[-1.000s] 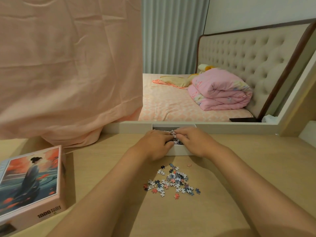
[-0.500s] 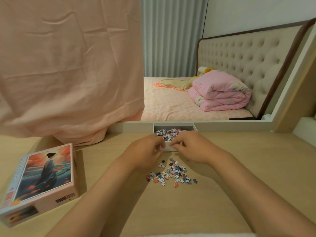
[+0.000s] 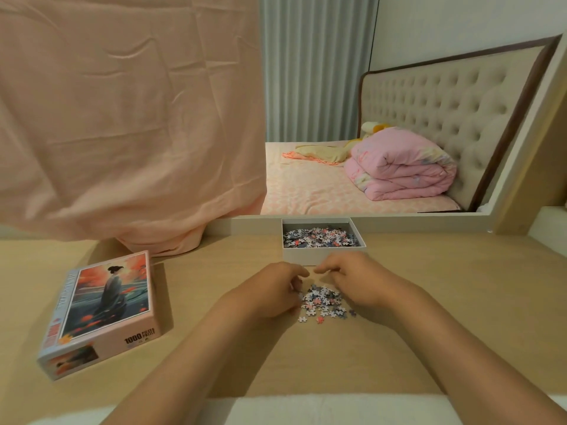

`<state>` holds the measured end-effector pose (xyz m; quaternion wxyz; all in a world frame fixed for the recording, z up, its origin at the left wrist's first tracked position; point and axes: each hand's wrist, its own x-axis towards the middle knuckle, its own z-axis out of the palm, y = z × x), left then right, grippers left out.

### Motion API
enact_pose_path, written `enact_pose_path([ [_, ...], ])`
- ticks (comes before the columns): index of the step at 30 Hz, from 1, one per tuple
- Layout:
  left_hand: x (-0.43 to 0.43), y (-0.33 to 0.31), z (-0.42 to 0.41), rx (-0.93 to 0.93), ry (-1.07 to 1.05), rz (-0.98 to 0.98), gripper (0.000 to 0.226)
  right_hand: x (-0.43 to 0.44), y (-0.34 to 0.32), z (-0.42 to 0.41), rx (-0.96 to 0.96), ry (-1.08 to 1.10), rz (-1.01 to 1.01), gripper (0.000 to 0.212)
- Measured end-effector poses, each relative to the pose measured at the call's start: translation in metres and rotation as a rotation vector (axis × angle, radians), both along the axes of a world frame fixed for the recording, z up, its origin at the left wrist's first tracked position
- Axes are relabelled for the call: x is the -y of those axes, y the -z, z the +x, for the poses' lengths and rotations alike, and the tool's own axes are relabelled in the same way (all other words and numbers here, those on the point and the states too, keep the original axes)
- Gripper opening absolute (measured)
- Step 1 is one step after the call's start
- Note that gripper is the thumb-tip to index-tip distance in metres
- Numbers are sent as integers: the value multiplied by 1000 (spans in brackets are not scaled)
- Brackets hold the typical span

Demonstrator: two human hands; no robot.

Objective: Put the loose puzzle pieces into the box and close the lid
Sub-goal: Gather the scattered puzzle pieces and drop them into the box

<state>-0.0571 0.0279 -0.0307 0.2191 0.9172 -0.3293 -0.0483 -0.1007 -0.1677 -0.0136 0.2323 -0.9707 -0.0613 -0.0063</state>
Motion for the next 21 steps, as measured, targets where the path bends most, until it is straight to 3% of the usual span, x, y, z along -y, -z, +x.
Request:
enact_pose_path([
  [3, 6, -1, 2, 43, -54, -81, 41, 19, 6, 1, 63, 45, -101, 31],
  [7, 8, 11, 4, 195, -60, 143, 33, 26, 20, -2, -42, 39, -266, 28],
  [12, 12, 6, -1, 24, 54, 79, 34, 16, 9, -6, -101, -36, -125, 35],
  [15, 4, -10, -2, -93, 68, 60, 47, 17, -3, -12, -111, -29, -54, 35],
  [18, -11, -21, -3, -127, 2, 236, 70, 28, -8, -16, -167, 41, -82, 46],
  [21, -15, -19, -5, -79, 15, 301, 36, 27, -10, -20, -278, 88, -183, 55],
])
